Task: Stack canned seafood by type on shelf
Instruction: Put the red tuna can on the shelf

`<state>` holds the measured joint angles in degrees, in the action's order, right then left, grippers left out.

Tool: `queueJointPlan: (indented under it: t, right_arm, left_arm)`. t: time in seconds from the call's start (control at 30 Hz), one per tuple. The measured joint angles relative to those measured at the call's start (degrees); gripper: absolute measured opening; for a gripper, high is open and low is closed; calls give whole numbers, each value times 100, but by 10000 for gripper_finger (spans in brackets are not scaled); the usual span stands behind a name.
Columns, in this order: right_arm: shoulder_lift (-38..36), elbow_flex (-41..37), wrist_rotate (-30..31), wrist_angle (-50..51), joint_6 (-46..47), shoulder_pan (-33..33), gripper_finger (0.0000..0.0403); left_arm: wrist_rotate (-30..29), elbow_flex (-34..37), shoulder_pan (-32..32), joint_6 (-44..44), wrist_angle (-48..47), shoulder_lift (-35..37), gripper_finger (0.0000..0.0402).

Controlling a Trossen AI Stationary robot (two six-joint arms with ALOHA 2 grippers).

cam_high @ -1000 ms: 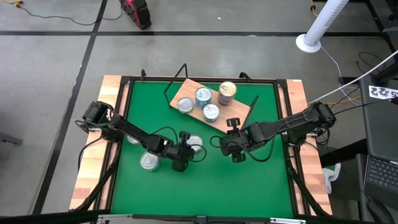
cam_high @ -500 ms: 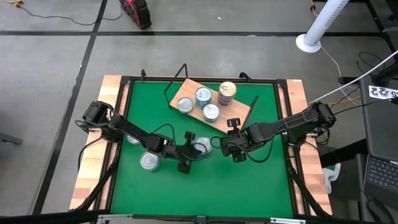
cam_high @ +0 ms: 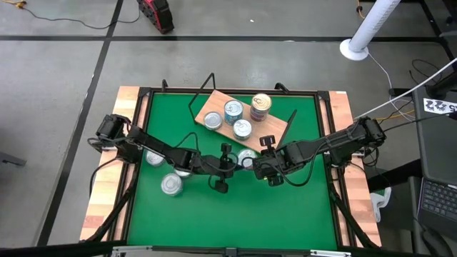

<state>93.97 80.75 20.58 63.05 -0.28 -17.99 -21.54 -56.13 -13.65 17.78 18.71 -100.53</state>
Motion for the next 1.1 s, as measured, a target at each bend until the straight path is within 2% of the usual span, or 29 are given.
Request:
queueJointPlan:
  t: [0.23,0.47,0.8,1.1]
  right_arm:
    - [-115,4,260,67,-174,0,79]
    - [-560,7,651,523,-176,2,79]
    - [-1242,9,1138,559,-172,2,79]
    - [-1648,9,1204,317,-172,2,79]
  left_arm:
    - [242,-246,242,407,-12,4,0]
    - [412,-292,409,407,-173,4,0]
    - [712,-292,687,412,48,4,0]
    - [937,-481,899,521,170,-308,0]
